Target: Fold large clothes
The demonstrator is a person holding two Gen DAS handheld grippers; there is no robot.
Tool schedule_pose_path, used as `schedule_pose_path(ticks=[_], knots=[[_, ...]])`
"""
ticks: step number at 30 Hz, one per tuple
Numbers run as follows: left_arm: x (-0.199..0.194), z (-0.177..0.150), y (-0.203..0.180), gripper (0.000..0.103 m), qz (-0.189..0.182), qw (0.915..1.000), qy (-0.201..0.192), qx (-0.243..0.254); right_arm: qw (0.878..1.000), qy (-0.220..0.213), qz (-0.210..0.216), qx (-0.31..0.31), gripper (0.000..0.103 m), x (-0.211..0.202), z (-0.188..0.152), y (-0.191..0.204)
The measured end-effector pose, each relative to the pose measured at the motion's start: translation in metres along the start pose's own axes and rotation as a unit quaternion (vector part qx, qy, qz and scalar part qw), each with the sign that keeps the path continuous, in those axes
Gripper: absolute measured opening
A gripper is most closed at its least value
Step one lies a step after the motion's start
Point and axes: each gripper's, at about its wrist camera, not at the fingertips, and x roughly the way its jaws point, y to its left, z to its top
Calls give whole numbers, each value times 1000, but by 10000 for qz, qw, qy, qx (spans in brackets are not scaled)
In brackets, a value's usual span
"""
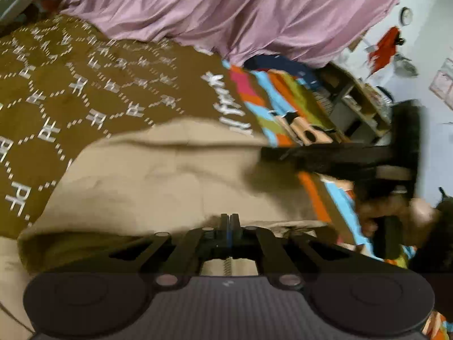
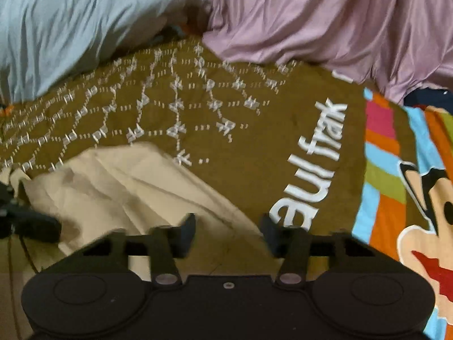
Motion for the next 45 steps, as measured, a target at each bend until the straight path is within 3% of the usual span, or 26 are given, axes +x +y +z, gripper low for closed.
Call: schedule_pose_path(ticks=[4,7,10,14,18,21,26,29,34,35,38,39,42,45], knots=[[6,-5,2,0,228,9996,157,-91,9960,-808,3,372,7,-43,-6,5],[-5,-12,2,0,272,9985,75,-467,9888,-1433,145,384,6,-99,-14,19],[-35,-30,-9,0,254,9982,64,-537,9841,-1769,143,28,6,-150,-27,42],[-90,-70,-18,5,517,9966,250,-595,9768,-2021,21,-702,6,-207,-65,80],[-162,-117,-18,10,875,9926,307,-785,9717,-1932,-54,-1361,6,-249,-121,121],[-209,-140,-18,21,1035,9889,118,-1062,9697,-1744,-154,-1703,6,-265,-163,149],[-256,-155,-20,42,998,9866,-193,-1274,9676,-1305,-239,-2149,7,-282,-223,191],[-266,-162,-18,46,1046,9848,-212,-1371,9747,-861,-204,-2050,15,-286,-243,204],[-272,-167,-8,55,1214,9813,-242,-1473,9940,-623,79,-901,38,-314,-262,186],[-269,-162,-5,59,1226,9810,-270,-1478,9963,-628,123,-576,47,-318,-260,176],[-253,-142,2,67,1217,9801,-382,-1520,9946,-655,187,783,56,-320,-255,132],[-244,-136,5,67,1234,9789,-391,-1580,9895,-643,166,1283,56,-316,-252,115],[-209,-112,22,60,1346,9753,-268,-1729,9586,-547,313,2776,58,-287,-247,66],[-175,-94,35,59,1316,9752,7,-1781,9262,-324,539,3717,58,-245,-242,37]])
